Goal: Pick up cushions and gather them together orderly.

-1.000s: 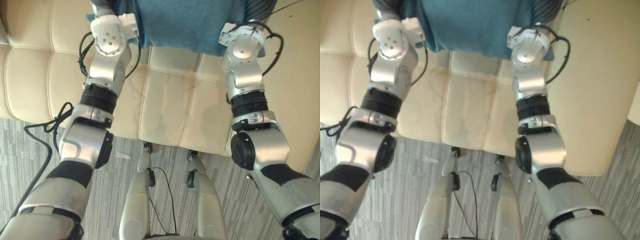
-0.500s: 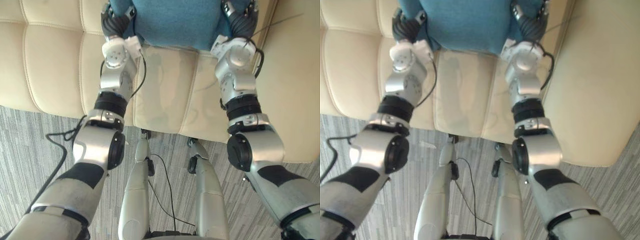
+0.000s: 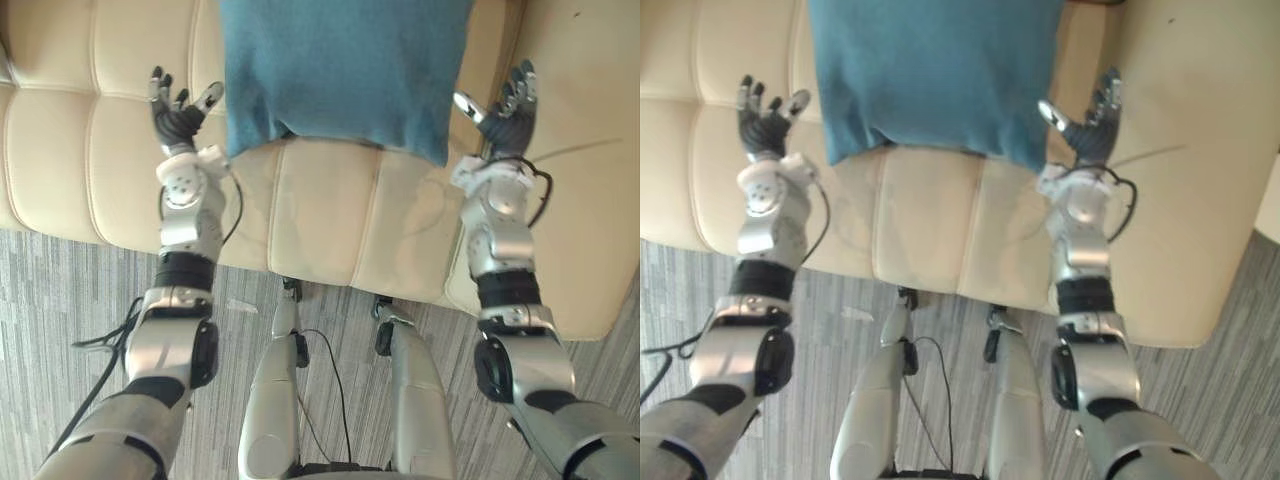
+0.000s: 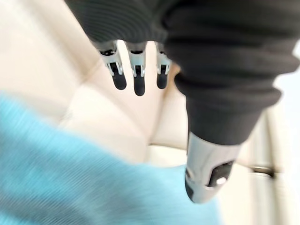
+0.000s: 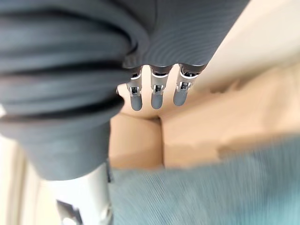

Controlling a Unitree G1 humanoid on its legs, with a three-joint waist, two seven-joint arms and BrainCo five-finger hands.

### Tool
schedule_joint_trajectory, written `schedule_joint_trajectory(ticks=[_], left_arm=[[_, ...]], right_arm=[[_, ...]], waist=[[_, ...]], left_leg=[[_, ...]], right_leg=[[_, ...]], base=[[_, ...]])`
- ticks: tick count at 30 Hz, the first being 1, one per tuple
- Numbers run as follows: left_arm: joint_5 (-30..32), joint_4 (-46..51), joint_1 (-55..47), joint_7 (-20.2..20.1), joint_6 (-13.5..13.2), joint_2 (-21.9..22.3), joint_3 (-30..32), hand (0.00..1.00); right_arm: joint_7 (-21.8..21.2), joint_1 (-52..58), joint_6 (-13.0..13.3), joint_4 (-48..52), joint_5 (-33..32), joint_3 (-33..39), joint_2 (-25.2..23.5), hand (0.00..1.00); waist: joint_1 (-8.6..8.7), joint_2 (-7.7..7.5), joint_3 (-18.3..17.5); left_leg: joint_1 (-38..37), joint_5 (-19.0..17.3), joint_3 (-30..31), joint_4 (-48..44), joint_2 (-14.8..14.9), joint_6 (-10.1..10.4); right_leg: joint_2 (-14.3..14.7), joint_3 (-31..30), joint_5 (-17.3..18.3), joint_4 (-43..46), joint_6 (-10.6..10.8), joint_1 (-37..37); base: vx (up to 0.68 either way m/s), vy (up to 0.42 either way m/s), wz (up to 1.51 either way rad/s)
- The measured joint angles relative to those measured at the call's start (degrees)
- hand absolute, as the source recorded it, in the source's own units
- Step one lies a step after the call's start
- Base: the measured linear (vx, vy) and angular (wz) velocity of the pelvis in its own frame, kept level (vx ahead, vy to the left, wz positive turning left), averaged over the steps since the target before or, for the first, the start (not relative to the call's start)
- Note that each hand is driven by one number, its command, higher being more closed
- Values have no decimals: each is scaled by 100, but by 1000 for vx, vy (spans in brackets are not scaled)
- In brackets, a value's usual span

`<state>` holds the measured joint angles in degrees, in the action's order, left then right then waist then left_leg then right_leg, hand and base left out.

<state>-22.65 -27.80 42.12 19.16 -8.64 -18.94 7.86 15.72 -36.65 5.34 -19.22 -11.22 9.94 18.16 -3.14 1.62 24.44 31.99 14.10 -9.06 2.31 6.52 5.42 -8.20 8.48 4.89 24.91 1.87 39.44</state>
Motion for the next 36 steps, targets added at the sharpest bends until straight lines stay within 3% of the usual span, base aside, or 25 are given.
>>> schedule_joint_trajectory(ticks=[3,4,7,10,16,20,27,33,35,36], left_arm=[[-2,722,-1458,-147,-72,362,-50,0],[-6,823,-2064,-256,-72,660,-57,0],[16,767,-3409,-534,22,1216,-283,0],[151,364,-4275,-865,102,1571,-437,0],[1009,-1367,-4736,-1329,442,1888,20,0],[1382,-2236,-4746,-1401,579,1959,489,0],[1734,-2747,-4732,-1437,673,1935,811,0],[1915,-2907,-4681,-1431,673,1939,899,0],[1918,-2914,-4655,-1429,673,1919,883,0],[1926,-2879,-4543,-1422,664,1897,854,0]], right_arm=[[-270,1345,10,347,-5,-10,-280,0],[-401,1900,11,382,-18,-27,-499,0],[-836,3011,10,378,-67,-228,-965,0],[-1132,3736,9,-40,-1,-231,-1292,0],[-1295,4198,-94,-1721,231,58,-1758,0],[-1259,4237,-191,-2628,288,415,-1826,0],[-1229,4161,-325,-3403,455,982,-1818,0],[-1212,4022,-433,-3587,667,957,-1823,0],[-1176,3953,-435,-3570,665,878,-1831,0],[-1123,3946,-436,-3569,665,817,-1863,0]], waist=[[-2,-93,-153],[-4,-150,-299],[-10,-302,-692],[-10,-327,-1129],[-1,-273,-1849],[6,-227,-2176],[19,-222,-2250],[-1,-215,-2143],[5,-234,-2055],[9,-336,-1914]], left_leg=[[-514,-307,-21,-184,-7,-8],[-737,-380,-28,-185,-6,-1],[-1282,-535,-110,-146,2,32],[-1769,-705,-152,-141,18,59],[-2609,-909,-264,-16,26,80],[-3021,-904,-315,285,21,85],[-3348,-932,-342,361,-36,91],[-3613,-998,-844,364,-78,58],[-3626,-1034,-964,359,-82,2],[-3589,-1053,-1032,250,-100,-101]], right_leg=[[-30,27,184,-3,6,-591],[-33,34,253,-22,17,-826],[-22,38,385,-159,37,-1376],[18,48,417,-449,71,-1978],[66,52,383,-1050,164,-2985],[123,49,256,-1482,215,-3411],[139,6,44,-1951,281,-3907],[157,-466,-123,-1957,312,-3893],[120,-542,-119,-1749,317,-3777],[55,-429,-119,-1437,315,-3609]], base=[[49,-66,1],[112,-44,0],[128,-35,-5],[157,-2,-7],[116,23,-7],[69,27,-6],[58,27,-4],[-39,40,-39],[-123,34,-37],[-125,5,-16]])
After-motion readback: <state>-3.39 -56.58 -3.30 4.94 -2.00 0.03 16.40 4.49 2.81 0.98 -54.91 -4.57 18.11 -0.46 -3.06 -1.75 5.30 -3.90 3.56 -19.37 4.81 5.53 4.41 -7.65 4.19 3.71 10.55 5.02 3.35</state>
